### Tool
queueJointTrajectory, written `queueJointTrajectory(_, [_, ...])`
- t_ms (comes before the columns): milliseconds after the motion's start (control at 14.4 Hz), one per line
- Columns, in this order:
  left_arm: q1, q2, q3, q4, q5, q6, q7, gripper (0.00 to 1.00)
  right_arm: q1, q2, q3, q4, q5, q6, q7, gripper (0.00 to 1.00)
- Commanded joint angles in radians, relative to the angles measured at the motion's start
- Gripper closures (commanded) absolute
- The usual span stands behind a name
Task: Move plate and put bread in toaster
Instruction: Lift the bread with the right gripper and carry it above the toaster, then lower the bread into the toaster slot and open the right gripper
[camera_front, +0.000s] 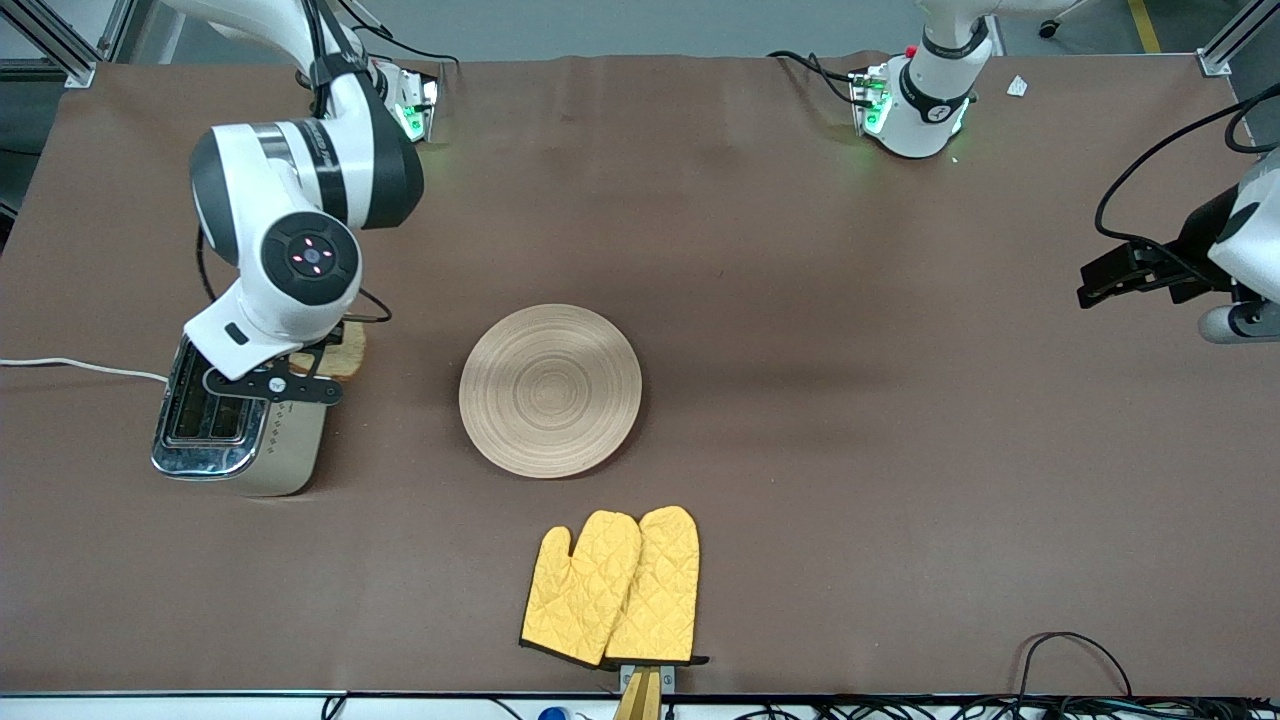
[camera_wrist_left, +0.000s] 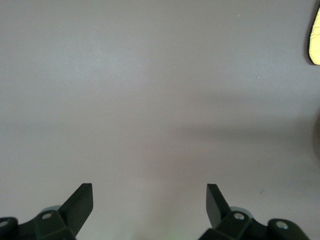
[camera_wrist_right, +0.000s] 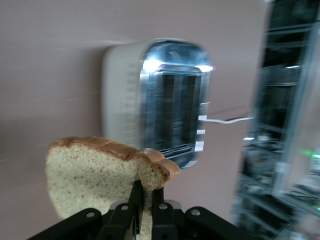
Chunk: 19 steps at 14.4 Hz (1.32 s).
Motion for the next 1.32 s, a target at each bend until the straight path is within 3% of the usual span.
queueJointTrajectory(0, [0.001, -0.008, 0.006, 0.013, 0.009, -0.023, -0.002, 0.00, -0.027, 0.021, 0.009, -0.068, -0.189, -0.007, -0.012, 1.00])
queueJointTrajectory(139, [0.002, -0.011, 0.006, 0.013, 0.007, -0.024, -0.003, 0.00, -0.047, 0.056, 0.008, -0.072, -0.286, -0.009, -0.012, 1.00])
queueJointTrajectory(417, [0.007, -0.010, 0.014, 0.013, -0.022, -0.024, -0.005, 0.00, -0.081, 0.104, 0.009, -0.064, -0.359, 0.005, 0.002, 1.00])
queueJointTrajectory(764, [0.010, -0.010, 0.017, 0.013, -0.025, -0.026, 0.001, 0.00, -0.096, 0.161, 0.009, -0.061, -0.366, 0.059, 0.063, 0.99])
queueJointTrajectory(1111, [0.007, -0.010, 0.011, 0.013, -0.027, -0.026, -0.005, 0.00, -0.104, 0.213, 0.011, -0.047, -0.349, 0.073, 0.157, 0.86])
queueJointTrajectory(1250, [0.009, -0.010, 0.012, 0.013, -0.025, -0.026, -0.005, 0.00, -0.103, 0.213, 0.011, -0.040, -0.349, 0.070, 0.157, 0.86])
